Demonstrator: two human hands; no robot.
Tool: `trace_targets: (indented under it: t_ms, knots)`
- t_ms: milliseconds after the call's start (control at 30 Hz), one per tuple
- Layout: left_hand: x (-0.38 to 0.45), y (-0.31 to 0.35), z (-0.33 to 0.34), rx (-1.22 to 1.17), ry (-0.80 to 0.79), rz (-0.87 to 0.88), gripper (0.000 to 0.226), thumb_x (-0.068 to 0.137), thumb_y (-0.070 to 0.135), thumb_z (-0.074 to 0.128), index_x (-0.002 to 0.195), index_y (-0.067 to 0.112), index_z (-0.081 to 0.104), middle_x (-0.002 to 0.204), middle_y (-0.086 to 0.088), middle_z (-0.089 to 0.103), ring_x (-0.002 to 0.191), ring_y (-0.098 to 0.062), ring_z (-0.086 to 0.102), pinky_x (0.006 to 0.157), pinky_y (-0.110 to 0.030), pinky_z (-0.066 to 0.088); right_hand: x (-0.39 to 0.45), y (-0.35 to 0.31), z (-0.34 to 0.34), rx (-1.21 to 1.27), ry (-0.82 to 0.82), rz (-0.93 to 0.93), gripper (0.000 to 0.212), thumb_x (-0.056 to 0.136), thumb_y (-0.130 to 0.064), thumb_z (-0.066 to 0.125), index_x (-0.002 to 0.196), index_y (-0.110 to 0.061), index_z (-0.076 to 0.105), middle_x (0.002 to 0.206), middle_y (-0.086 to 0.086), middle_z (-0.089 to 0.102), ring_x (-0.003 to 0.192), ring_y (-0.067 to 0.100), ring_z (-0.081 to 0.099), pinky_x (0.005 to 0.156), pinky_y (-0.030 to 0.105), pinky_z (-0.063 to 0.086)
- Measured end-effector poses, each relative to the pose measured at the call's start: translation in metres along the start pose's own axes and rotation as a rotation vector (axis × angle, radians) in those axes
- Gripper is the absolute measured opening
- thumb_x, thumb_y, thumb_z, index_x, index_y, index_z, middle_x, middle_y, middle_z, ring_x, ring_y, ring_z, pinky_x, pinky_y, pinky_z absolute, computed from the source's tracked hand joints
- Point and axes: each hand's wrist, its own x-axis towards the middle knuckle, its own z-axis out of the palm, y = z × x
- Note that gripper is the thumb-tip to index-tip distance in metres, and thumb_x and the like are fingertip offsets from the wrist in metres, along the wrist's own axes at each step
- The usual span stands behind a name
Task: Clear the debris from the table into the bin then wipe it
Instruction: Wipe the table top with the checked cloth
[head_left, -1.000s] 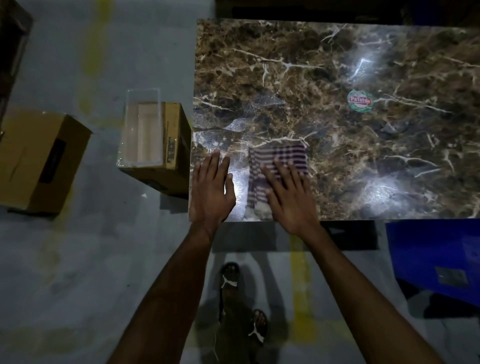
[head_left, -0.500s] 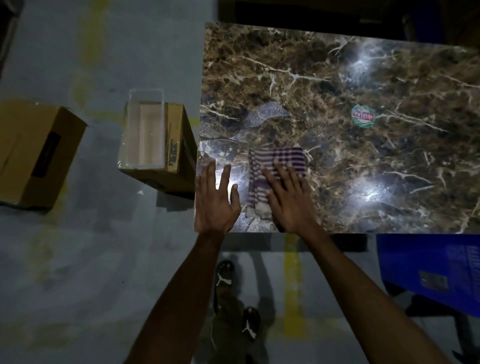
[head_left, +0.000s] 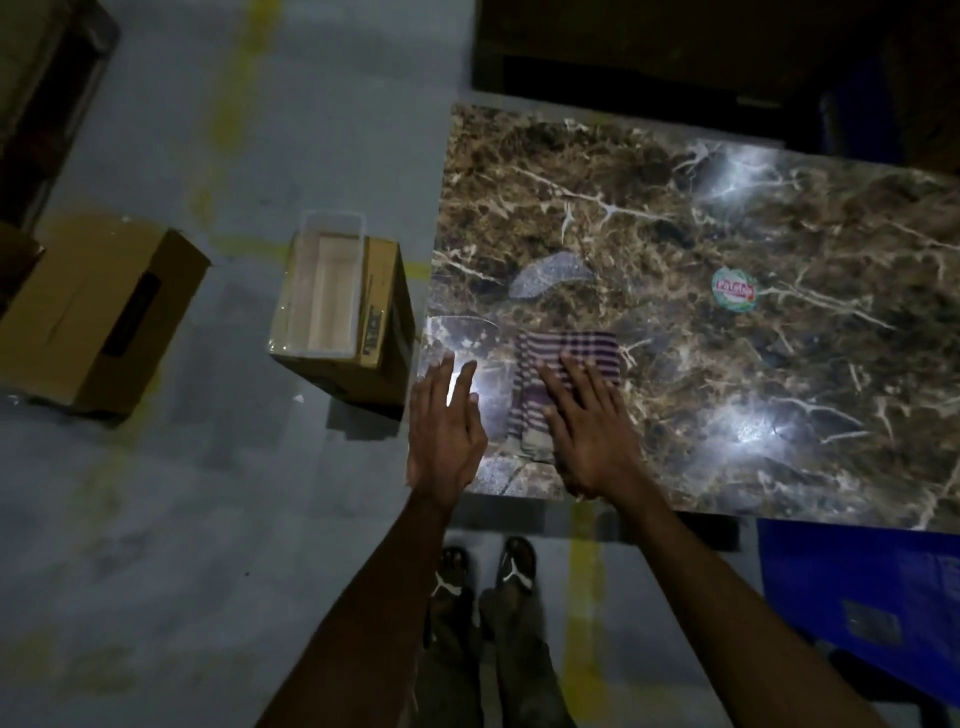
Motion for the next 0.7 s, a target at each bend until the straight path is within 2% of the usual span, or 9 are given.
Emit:
trace_targets:
  t_ms: [100,200,333,400,500,567,633,700]
  knots:
    - [0.011,-0.002,-0.001,-0.028,0.053,-0.037,0.044,0.106,0.012,0.044,0.149,0.011,0.052,0.147,-0.009,0.055,0.137,-0.028,0.049,0.114,-0.048,0.038,0.028,0.015,-0.010,-0.026,0.036,0.093,0.059,0.108,-0.049,0.021,0.165,-0.037,0.013,0.173,0.004,0.014,0.158,0.032,0.015,0.126,0.052,0.016]
    - [0.033,-0.001,-0.003,0.096,0.076,-0.077,0.049,0.098,0.006,0.049,0.147,0.012,0.052,0.138,-0.010,0.059,0.125,-0.030,0.053,0.105,-0.045,0.043,0.074,-0.003,-0.014,-0.039,0.045,0.069,0.061,0.107,-0.047,0.020,0.166,-0.031,0.013,0.173,0.008,0.012,0.158,0.036,0.015,0.126,0.054,0.014]
    - [0.047,-0.006,0.006,0.153,0.077,-0.147,0.049,0.103,0.017,0.045,0.152,0.012,0.045,0.148,-0.012,0.051,0.136,-0.032,0.047,0.114,-0.046,0.038,0.073,-0.028,0.001,-0.086,-0.009,-0.203,0.062,0.108,-0.042,0.019,0.166,-0.025,0.007,0.174,0.006,0.000,0.161,0.027,-0.003,0.129,0.050,0.007]
    - [0.046,-0.005,0.008,0.097,0.093,-0.172,0.048,0.105,0.016,0.045,0.153,0.010,0.045,0.152,-0.013,0.048,0.140,-0.031,0.045,0.117,-0.044,0.037,0.057,-0.020,0.003,-0.086,-0.031,-0.262,0.062,0.109,-0.039,0.020,0.166,-0.021,0.009,0.174,0.006,0.000,0.161,0.023,-0.004,0.129,0.050,0.007]
    - [0.046,0.000,0.003,0.008,0.107,-0.178,0.047,0.108,0.016,0.043,0.154,0.010,0.044,0.159,-0.010,0.043,0.146,-0.027,0.040,0.121,-0.038,0.033,0.056,-0.001,-0.005,-0.037,-0.028,-0.167,0.067,0.101,-0.032,0.032,0.165,-0.022,0.015,0.174,0.005,0.007,0.160,0.024,0.008,0.127,0.053,0.013]
    - [0.048,-0.001,0.001,-0.063,0.103,-0.201,0.048,0.109,0.017,0.042,0.157,0.015,0.041,0.163,-0.005,0.039,0.149,-0.022,0.037,0.120,-0.032,0.031,0.082,-0.002,-0.009,0.020,-0.004,-0.101,0.066,0.100,-0.032,0.032,0.164,-0.022,0.019,0.173,0.005,0.013,0.159,0.025,0.013,0.125,0.058,0.015]
    - [0.046,-0.004,0.003,-0.103,0.104,-0.206,0.048,0.110,0.017,0.040,0.158,0.018,0.040,0.165,0.000,0.036,0.150,-0.016,0.036,0.118,-0.026,0.030,0.112,-0.017,-0.007,0.044,0.031,-0.080,0.059,0.108,-0.038,0.024,0.164,-0.021,0.017,0.173,0.004,0.010,0.160,0.023,0.007,0.127,0.058,0.007]
    - [0.046,-0.007,0.005,-0.128,0.120,-0.192,0.047,0.110,0.015,0.039,0.157,0.015,0.041,0.164,0.000,0.038,0.150,-0.013,0.035,0.121,-0.024,0.028,0.133,-0.039,0.001,0.036,0.040,-0.115,0.060,0.111,-0.046,0.018,0.166,-0.023,0.009,0.174,0.001,0.002,0.161,0.020,0.000,0.126,0.050,-0.007]
